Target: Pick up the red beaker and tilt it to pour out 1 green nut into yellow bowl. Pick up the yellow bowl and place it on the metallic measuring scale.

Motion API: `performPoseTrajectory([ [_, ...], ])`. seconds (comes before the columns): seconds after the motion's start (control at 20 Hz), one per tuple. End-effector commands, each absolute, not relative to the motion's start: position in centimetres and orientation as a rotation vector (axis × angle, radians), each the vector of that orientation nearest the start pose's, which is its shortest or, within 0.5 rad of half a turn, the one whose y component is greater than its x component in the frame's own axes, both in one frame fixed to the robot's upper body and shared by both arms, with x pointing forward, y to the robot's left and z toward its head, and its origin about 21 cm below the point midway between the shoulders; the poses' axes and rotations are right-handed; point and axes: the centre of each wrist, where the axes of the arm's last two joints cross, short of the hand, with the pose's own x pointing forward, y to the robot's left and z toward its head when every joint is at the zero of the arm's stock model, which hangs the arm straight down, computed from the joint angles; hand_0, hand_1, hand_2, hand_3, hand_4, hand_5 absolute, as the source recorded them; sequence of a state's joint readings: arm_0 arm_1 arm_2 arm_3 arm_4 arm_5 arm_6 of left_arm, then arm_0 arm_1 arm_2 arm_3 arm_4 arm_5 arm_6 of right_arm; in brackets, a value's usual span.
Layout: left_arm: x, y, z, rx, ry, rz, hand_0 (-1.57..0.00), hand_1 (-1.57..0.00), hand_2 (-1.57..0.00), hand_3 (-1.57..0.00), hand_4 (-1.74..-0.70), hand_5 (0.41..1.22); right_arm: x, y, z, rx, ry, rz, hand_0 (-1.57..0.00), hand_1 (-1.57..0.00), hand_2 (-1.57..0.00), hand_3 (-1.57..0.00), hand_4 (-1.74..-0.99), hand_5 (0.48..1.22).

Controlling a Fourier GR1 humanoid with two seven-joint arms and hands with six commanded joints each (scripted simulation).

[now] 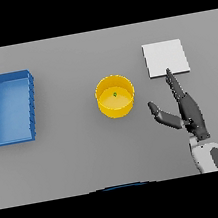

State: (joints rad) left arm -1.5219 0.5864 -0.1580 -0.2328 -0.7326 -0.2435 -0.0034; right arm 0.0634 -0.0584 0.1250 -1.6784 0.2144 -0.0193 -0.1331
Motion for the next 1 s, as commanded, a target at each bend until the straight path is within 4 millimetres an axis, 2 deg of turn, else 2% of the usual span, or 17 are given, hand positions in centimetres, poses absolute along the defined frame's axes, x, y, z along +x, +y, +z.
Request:
performPoseTrajectory([
  [0.0, 48.3, 28.6, 30.5, 1.0, -1.288, -0.977, -1.57, -1.57, -1.57, -1.55, -1.74, 1.221, 23.2, -21.8, 1.3, -0.134, -1.753, 0.291, 0.0, 0.0, 0.0, 0.0, -1.132, 0.614],
  [0.15, 47.8, 31.7, 25.5, 0.983, -1.233, -0.749, -1.57, -1.57, -1.57, -1.56, -1.74, 1.221, 23.5, -22.1, 1.1, -0.129, -1.747, 0.305, 0.0, 0.0, 0.0, 0.0, -1.142, 0.628],
  [0.35, 46.7, 34.3, 21.1, 0.895, -1.163, -0.474, -1.57, -1.57, -1.57, -1.57, -1.74, 1.221, 23.4, -22.0, 1.1, -0.106, -1.738, 0.311, 0.0, 0.0, 0.0, 0.0, -1.133, 0.655],
  [0.45, 45.7, 34.9, 18.1, 0.851, -1.15, -0.411, -1.57, -1.57, -1.57, -1.57, -1.74, 1.221, 23.5, -21.8, 1.2, -0.099, -1.75, 0.304, 0.0, 0.0, 0.0, 0.0, -1.127, 0.664],
  [0.6, 43.3, 35.5, 13.5, 0.808, -1.148, -0.352, -1.57, -1.57, -1.57, -1.57, -1.74, 1.221, 23.4, -22.3, 1.2, -0.121, -1.761, 0.314, 0.0, 0.0, 0.0, 0.0, -1.151, 0.676],
  [0.7, 41.6, 35.5, 11.3, 0.777, -1.127, -0.315, -1.57, -1.57, -1.57, -1.57, -1.74, 1.221, 23.0, -22.1, 1.2, -0.118, -1.765, 0.326, 0.0, 0.0, 0.0, 0.0, -1.166, 0.676],
  [0.8, 40.2, 35.6, 10.5, 0.767, -1.133, -0.286, -1.57, -1.57, -1.57, -1.57, -1.74, 1.151, 23.0, -22.2, 1.1, -0.117, -1.754, 0.322, 0.0, 0.0, 0.0, 0.0, -1.174, 0.676],
  [0.95, 38.6, 35.0, 9.6, 0.755, -1.095, -0.252, -1.57, -1.57, -1.57, -1.57, -1.74, 0.984, 23.2, -22.0, 1.1, -0.108, -1.755, 0.322, 0.0, 0.0, 0.0, 0.0, -1.161, 0.671],
])
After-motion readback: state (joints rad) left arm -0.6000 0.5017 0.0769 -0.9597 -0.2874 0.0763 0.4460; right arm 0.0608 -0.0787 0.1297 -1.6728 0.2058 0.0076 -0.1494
